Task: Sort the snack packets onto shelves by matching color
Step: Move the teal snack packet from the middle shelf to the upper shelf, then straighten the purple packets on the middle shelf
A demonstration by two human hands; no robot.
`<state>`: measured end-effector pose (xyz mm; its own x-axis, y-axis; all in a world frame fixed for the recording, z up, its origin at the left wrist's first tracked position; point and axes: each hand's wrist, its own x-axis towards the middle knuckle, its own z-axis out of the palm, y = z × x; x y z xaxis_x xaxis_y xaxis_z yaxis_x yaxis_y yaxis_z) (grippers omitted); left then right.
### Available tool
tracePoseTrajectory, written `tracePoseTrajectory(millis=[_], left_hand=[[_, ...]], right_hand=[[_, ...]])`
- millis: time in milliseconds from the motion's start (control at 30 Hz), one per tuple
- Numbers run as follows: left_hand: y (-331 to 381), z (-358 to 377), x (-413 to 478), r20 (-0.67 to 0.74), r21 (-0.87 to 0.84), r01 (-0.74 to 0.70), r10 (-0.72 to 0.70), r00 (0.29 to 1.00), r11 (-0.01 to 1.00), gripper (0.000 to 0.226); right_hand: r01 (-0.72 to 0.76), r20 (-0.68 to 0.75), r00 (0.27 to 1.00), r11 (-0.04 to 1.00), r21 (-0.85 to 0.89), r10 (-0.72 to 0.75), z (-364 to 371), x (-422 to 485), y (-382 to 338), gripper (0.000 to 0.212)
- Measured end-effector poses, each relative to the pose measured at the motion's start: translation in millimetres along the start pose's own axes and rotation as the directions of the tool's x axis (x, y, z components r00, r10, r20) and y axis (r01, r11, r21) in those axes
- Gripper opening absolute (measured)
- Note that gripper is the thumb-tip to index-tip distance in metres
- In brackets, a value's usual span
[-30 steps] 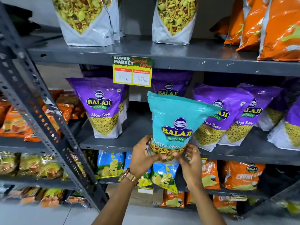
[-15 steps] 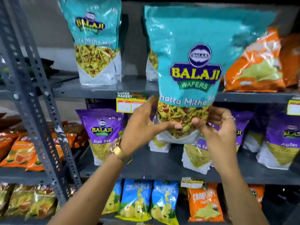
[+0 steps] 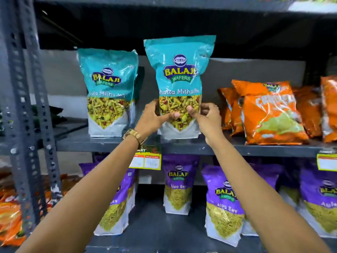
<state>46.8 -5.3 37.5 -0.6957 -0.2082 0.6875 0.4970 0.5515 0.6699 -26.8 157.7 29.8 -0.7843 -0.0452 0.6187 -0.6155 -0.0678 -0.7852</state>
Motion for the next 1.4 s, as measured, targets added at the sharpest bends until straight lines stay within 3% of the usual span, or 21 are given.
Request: tracePoseTrajectory(millis=[67,233,500,567,667,733,800,867,1000,1100,1167,1267,1333,1400], left_hand=[[-9.9,2.3,5.6,0.017,0.046,0.029,-0.030,0.999,0.999,0.040],[-31.0,6.6,20.4,0.058,0.076,0.096,-0.100,0.993,0.993,0.052],[-45.9,15.0,26.6,0.028,0.054,0.139,-0.140,0.990,0.989,0.047],[-47.3,15.2,27.3,0.018,0.058,0.138,-0.139,0.990,0.989,0.047],[-46.3,15.6,25.1,-0.017,0.068,0.158,-0.157,0.987,0.985,0.062],[-40.3,15.9,19.6,-0.072,0.095,0.150,-0.144,0.987,0.984,0.080],[-34.3,16.7,13.8,-0.167,0.199,0.095,-0.061,0.984,0.975,0.095],[-29.4,18.0,4.2,-0.255,0.271,-0.034,0.106,0.961,0.962,0.091],[-24.0,31.3,-29.9,-0.331,0.519,-0.281,0.493,0.804,0.807,0.055],[-25.2,51.6,-66.6,-0.355,0.596,-0.338,0.617,0.703,0.728,0.033],[-36.0,68.2,-93.2,-0.335,0.554,-0.359,0.597,0.729,0.751,0.027],[-68.9,101.0,-138.6,-0.259,0.393,-0.362,0.479,0.839,0.845,0.023],[-95.9,130.8,-166.4,-0.175,0.224,-0.242,0.284,0.943,0.944,0.023],[-127.4,166.9,-188.0,-0.059,0.084,0.010,-0.005,0.998,0.996,0.034]], right_hand=[[-0.047,0.001,0.999,0.998,-0.035,0.047,5.9,5.4,14.1,0.052],[-0.041,-0.034,0.999,0.997,-0.059,0.039,16.8,13.5,36.5,0.034],[-0.017,-0.043,0.999,0.999,-0.029,0.016,21.8,23.9,58.7,0.057],[-0.007,-0.037,0.999,1.000,-0.011,0.006,21.1,24.4,57.8,0.053],[-0.004,-0.023,1.000,1.000,-0.001,0.004,20.3,25.3,58.9,0.047],[-0.001,-0.011,1.000,1.000,-0.018,0.000,20.0,22.3,56.4,0.060],[0.032,-0.024,0.999,0.996,-0.088,-0.034,18.2,12.9,52.3,0.072],[0.149,-0.074,0.985,0.981,-0.125,-0.159,15.0,-5.0,46.2,0.062],[0.394,-0.254,0.875,0.911,-0.124,-0.413,5.7,-52.9,48.0,0.037],[0.423,-0.316,0.822,0.880,-0.217,-0.473,-6.9,-89.3,65.5,0.025],[0.393,-0.333,0.825,0.887,-0.243,-0.457,-20.2,-111.1,80.5,0.024],[0.251,-0.406,0.850,0.935,-0.250,-0.336,-46.9,-142.7,118.7,0.029],[0.089,-0.476,0.858,0.969,-0.232,-0.192,-66.1,-164.9,156.5,0.048],[-0.091,-0.469,0.883,0.974,-0.206,-0.017,-84.8,-189.1,195.8,0.080]])
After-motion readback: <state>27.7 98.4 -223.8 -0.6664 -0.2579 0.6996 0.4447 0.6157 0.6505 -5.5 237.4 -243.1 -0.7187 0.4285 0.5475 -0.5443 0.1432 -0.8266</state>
